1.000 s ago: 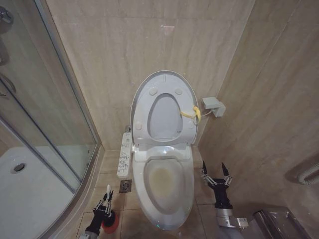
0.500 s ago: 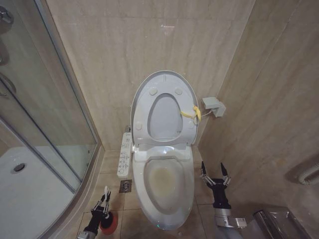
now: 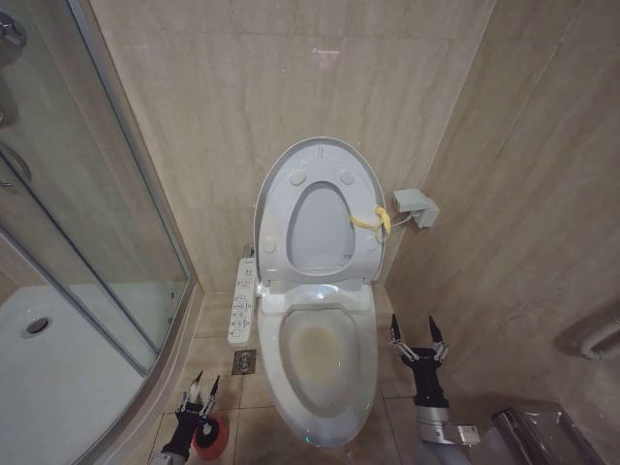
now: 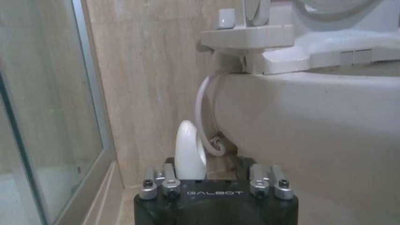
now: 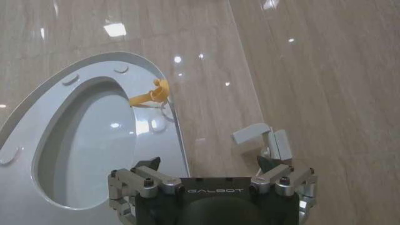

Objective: Open the toilet lid, clean the toilet bowl with a toilet brush, close the toilet lid, and flush.

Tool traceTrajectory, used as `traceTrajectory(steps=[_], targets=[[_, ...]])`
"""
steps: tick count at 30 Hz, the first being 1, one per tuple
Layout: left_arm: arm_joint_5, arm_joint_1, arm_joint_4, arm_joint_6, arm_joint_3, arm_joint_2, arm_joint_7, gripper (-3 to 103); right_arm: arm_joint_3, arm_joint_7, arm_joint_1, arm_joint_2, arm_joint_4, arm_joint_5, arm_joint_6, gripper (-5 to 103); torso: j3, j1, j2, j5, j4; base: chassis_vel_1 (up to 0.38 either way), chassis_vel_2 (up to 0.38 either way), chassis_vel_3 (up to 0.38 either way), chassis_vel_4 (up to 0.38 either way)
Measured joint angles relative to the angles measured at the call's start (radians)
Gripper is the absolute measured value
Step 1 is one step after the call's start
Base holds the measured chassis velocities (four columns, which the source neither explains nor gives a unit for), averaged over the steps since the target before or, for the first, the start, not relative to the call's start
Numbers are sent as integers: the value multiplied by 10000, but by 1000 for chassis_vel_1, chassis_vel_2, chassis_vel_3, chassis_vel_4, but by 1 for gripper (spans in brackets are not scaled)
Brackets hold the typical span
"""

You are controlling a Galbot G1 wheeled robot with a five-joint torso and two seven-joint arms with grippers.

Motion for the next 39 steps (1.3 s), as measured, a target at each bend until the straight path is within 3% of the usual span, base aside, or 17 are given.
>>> traceTrajectory(steps=[4, 5, 9, 11, 12, 13, 16, 17, 21, 30, 37, 39], targets=[[-3, 102, -126, -30, 16, 7, 2, 48, 1, -15, -4, 20, 39, 0, 2, 100, 0, 0, 0, 1, 1, 0, 0, 0, 0], [-12, 138, -167, -63, 29, -11, 5, 76, 1, -27, -6, 30, 57, 0, 4, 100, 0, 0, 0, 0, 1, 0, 0, 0, 0], [-162, 243, -515, -133, 115, -66, -58, 76, 1, -55, -12, 58, 107, -2, 6, 100, 0, 0, 0, 0, 1, 0, 0, 0, 0], [-380, 402, -1337, -32, 212, -98, -399, 76, 1, -65, -44, 87, 167, -3, 9, 100, 0, 0, 0, -1, 2, 0, 0, 0, 0], [-544, 540, -2134, 227, 229, -111, -799, 98, -1, -73, -91, 102, 200, -14, 19, 100, 0, 0, 0, 0, -1, 0, 0, 0, 0], [-544, 540, -2134, 227, 229, -111, -799, 98, -1, -73, -91, 102, 200, -14, 19, 100, 0, 0, 0, 0, -1, 0, 0, 0, 0], [-867, 1014, -4184, 1218, 224, -128, -1969, 98, -41, -76, -204, 101, 201, -54, 61, 100, 0, 0, 0, 1, -2, 0, 0, 0, 0], [-867, 1014, -4184, 1218, 224, -128, -1969, 98, -41, -76, -204, 101, 201, -54, 61, 100, 0, 0, 0, 1, -2, 0, 0, 0, 0], [-933, 1755, -6577, 2488, -96, 71, -2752, 100, -107, 60, -221, 103, 231, -166, 16, 100, 0, 0, 0, 2, 1, 0, 0, 0, 0], [-1637, 2808, -8910, 3687, -903, 816, -2784, 100, -166, 104, -114, 100, 343, -352, -126, 100, 0, 0, 1, 1, 0, 0, 0, 0, 0], [-2248, 2937, -9366, 4138, -1204, 1367, -2744, 100, -83, 106, 1, 50, 226, -540, -334, 100, 0, 0, 0, -1, -1, 0, 0, 0, 0], [-2577, 2889, -9695, 4615, -1347, 1589, -2729, 100, -27, 151, 73, 45, 215, -548, -469, 100, 0, 0, 0, -1, -1, 0, 0, 0, 0]])
